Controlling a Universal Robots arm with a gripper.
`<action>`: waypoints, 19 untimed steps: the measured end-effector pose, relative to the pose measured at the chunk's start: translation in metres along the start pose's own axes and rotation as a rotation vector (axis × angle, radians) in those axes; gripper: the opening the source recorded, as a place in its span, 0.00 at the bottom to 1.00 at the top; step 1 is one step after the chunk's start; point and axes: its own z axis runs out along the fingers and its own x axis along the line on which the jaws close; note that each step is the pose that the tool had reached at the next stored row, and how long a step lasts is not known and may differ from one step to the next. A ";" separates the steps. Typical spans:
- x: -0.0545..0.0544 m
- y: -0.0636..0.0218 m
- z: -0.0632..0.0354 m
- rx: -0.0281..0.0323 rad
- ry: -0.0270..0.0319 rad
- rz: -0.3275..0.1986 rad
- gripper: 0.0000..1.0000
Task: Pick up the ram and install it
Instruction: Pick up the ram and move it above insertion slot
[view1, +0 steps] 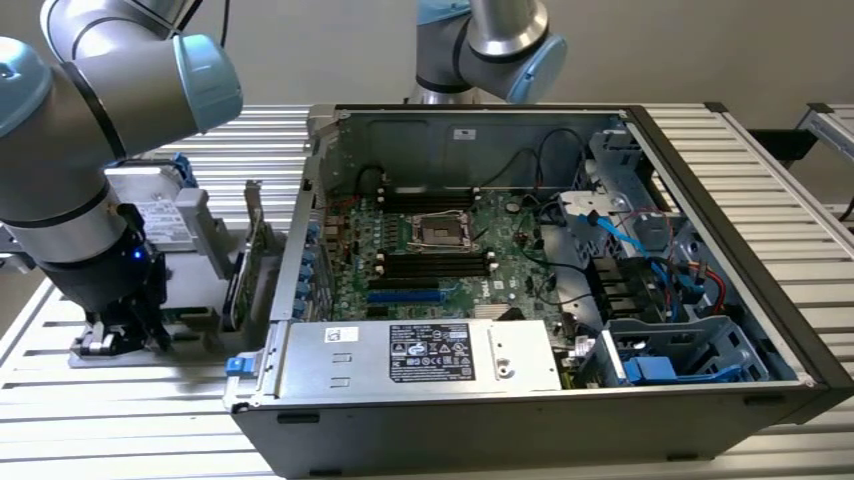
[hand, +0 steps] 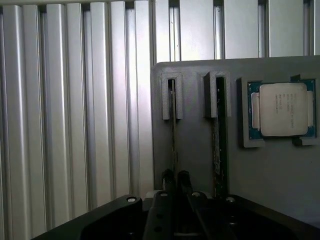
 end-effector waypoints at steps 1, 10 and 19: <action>0.000 0.0000 0.0000 0.0000 0.0000 0.000 0.15; 0.000 0.0000 -0.0003 0.0001 -0.0001 0.000 0.15; 0.000 0.0004 -0.0081 0.0000 0.0000 0.000 0.15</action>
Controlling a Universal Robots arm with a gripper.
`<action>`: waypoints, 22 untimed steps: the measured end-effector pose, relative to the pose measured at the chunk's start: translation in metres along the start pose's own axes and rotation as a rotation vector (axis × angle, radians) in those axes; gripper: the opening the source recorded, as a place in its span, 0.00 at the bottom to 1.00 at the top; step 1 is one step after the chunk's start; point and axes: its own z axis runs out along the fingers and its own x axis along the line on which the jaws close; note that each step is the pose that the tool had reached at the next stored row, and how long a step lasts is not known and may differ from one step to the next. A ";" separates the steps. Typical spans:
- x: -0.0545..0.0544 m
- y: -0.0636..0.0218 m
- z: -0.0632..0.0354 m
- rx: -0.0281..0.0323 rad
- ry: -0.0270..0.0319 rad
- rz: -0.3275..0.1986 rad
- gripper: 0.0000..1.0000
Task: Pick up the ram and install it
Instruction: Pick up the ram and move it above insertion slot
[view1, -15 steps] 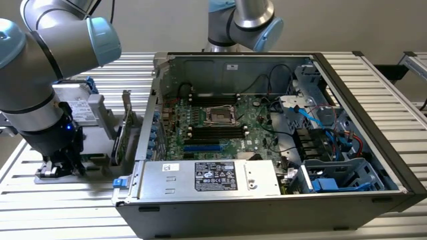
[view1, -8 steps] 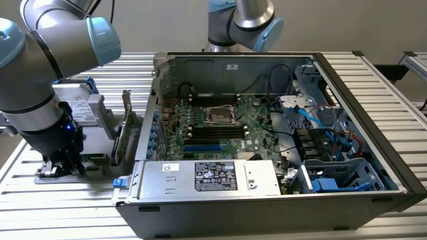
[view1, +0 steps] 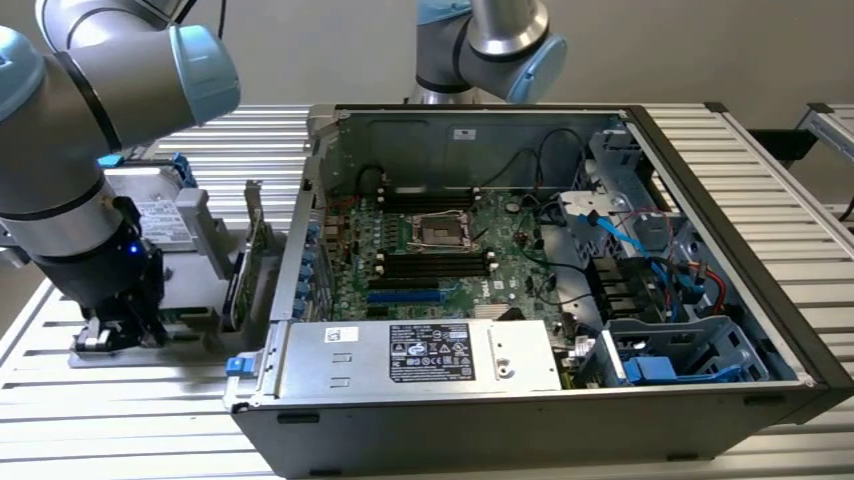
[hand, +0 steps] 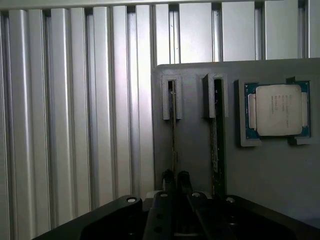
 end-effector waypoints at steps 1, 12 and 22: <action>0.000 0.0001 -0.0013 0.0000 0.0001 0.000 0.15; 0.000 0.0008 -0.0158 0.0000 -0.0001 0.000 0.15; 0.000 0.0017 -0.0318 0.0000 0.0000 0.000 0.15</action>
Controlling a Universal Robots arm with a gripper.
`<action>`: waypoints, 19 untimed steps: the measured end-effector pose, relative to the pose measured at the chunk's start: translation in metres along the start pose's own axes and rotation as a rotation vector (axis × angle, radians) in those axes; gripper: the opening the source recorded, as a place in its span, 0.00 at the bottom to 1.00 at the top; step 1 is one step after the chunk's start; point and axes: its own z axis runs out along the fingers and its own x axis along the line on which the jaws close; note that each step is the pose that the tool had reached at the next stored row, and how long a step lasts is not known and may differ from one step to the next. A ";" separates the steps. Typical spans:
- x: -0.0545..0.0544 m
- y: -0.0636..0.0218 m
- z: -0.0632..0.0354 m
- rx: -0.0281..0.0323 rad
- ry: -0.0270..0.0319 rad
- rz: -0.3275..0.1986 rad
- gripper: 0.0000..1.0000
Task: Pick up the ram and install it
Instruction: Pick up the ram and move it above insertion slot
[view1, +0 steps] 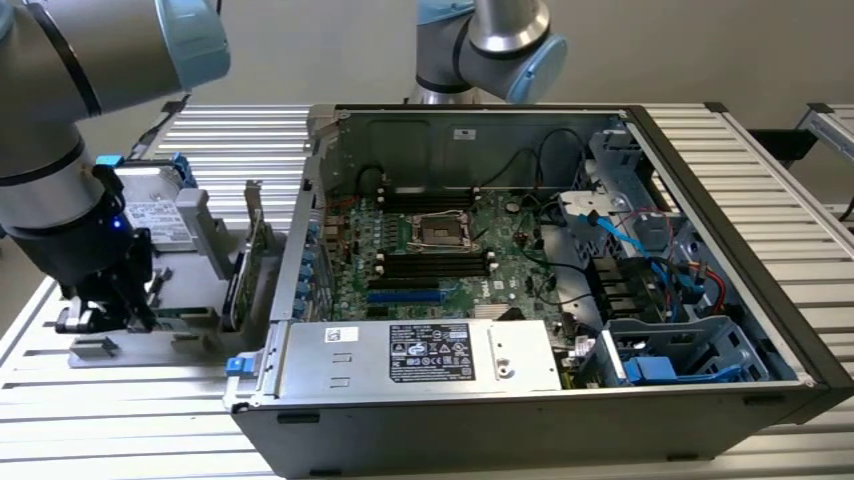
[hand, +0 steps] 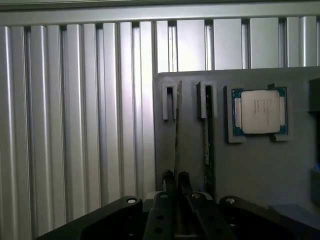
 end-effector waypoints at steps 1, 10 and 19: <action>0.000 0.0002 -0.0029 0.0000 0.0000 0.000 0.15; 0.000 -0.0054 -0.0389 0.0000 -0.0004 0.000 0.15; -0.001 -0.0362 -0.0689 -0.0002 -0.0069 0.000 0.15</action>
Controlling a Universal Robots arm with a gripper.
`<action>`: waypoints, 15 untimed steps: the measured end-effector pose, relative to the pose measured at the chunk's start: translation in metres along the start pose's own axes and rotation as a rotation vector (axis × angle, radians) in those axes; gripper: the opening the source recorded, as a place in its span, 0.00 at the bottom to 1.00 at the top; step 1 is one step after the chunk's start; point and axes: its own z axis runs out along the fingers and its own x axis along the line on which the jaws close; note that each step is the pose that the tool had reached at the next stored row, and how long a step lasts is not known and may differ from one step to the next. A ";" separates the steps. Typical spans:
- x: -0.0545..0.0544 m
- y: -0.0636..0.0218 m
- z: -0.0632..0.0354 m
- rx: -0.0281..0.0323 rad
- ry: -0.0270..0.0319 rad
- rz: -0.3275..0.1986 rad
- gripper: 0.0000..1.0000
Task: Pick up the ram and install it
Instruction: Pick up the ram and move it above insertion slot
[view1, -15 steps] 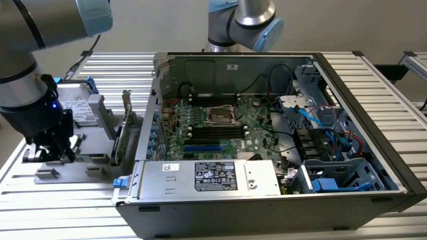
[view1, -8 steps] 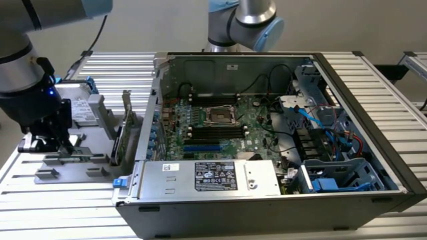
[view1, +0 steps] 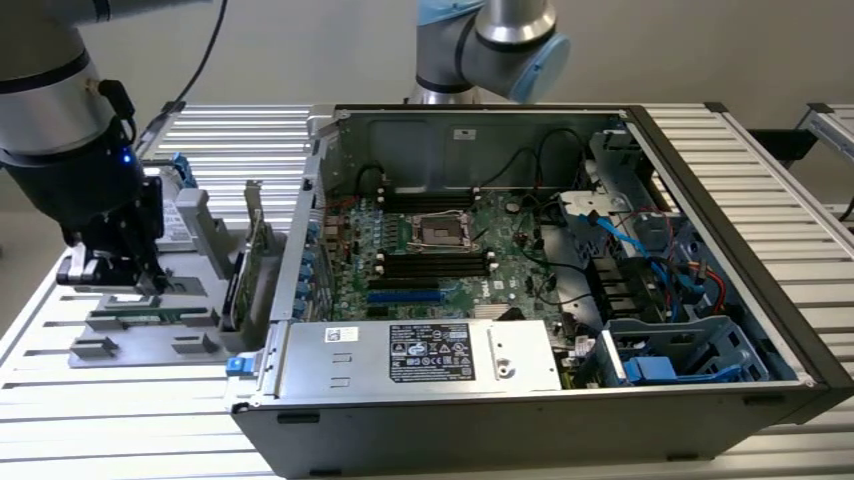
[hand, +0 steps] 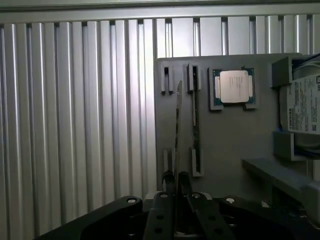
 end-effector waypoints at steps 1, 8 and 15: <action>0.000 -0.0034 -0.0036 0.0000 -0.0006 0.000 0.15; -0.001 -0.0262 -0.0307 -0.0003 -0.0034 0.000 0.15; -0.002 -0.0441 -0.0606 -0.0004 -0.0061 -0.001 0.15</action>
